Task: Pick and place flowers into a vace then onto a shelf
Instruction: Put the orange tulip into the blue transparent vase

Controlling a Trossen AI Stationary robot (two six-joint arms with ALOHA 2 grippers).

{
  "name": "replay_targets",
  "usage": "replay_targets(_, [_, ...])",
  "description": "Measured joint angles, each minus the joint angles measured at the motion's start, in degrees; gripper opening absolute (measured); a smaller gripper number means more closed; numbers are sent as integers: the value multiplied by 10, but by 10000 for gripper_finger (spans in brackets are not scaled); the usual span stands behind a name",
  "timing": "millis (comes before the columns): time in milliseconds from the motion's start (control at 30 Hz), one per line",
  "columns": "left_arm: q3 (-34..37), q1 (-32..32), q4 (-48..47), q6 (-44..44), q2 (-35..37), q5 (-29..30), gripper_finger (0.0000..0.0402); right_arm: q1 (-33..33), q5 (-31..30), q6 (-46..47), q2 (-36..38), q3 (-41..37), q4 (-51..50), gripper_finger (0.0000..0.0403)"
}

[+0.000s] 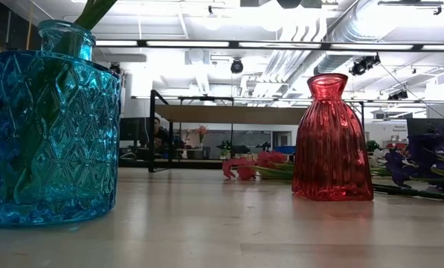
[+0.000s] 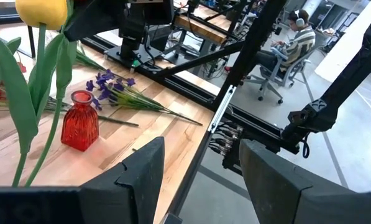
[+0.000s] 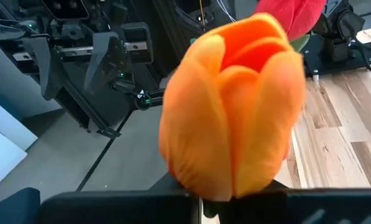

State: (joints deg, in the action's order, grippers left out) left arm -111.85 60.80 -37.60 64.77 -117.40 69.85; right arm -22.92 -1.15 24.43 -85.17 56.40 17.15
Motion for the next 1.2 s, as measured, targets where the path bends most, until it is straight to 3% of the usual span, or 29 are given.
replay_targets(533, [0, 0, -3, -2, 0, 1, 239, 0, -1, 10, -1, 4, 12, 12])
replay_targets(900, [0, 0, -3, -2, 0, -1, 239, 0, 45, 4, -69, 66, -18, 12])
replay_targets(1200, [0, 0, -8, -2, 0, -2, 239, 0, 27, -24, -75, 86, -22, 10])
